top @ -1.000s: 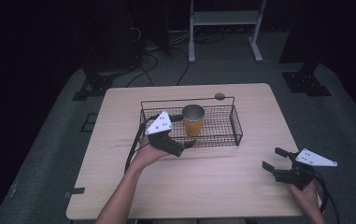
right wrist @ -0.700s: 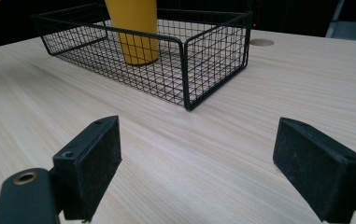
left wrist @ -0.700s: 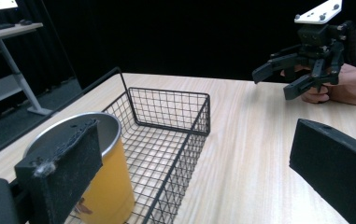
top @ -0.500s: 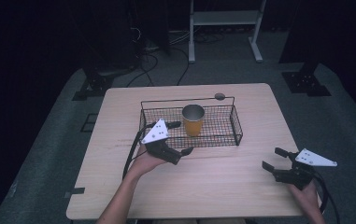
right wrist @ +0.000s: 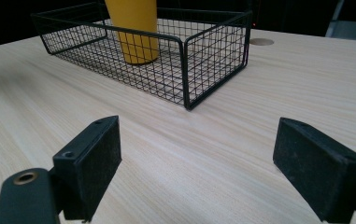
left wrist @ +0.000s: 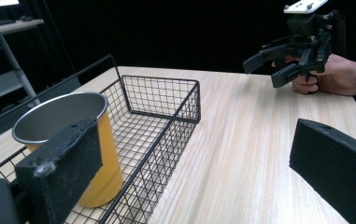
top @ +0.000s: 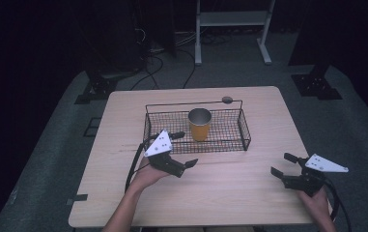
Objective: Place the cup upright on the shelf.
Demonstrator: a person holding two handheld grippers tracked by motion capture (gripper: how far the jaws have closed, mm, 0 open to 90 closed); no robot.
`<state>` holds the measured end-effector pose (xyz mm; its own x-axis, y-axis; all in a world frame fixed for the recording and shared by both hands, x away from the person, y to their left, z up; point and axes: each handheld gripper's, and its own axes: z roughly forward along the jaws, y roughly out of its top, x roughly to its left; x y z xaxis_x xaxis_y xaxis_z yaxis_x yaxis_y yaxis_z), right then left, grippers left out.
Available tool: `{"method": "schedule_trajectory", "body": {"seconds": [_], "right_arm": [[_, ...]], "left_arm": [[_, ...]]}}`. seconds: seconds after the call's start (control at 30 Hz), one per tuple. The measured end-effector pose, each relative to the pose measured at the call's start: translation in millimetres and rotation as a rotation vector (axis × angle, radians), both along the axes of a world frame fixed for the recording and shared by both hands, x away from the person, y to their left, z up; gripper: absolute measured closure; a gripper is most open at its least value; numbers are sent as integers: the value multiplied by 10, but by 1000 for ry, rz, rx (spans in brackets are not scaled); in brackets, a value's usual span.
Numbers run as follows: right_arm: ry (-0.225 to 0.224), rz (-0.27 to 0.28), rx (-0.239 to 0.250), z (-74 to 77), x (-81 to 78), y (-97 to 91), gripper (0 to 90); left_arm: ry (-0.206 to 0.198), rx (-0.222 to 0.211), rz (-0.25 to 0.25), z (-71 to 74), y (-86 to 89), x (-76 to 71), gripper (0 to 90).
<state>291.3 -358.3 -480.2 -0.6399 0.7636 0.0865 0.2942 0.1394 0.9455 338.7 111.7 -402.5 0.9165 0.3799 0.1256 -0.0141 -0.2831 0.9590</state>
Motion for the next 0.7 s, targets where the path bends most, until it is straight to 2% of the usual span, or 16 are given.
{"method": "schedule_trajectory", "body": {"seconds": [0.47, 0.57, 0.7], "right_arm": [[0, 0, -2, 0, 0, 1, 142], [1, 0, -2, -1, 0, 1, 142], [1, 1, -4, -1, 0, 3, 142]], "left_arm": [[0, 6, 6, -85, 51, -142, 18], [5, -5, 5, -111, 73, -178, 18], [6, 20, 9, -157, 91, -224, 18]]}}
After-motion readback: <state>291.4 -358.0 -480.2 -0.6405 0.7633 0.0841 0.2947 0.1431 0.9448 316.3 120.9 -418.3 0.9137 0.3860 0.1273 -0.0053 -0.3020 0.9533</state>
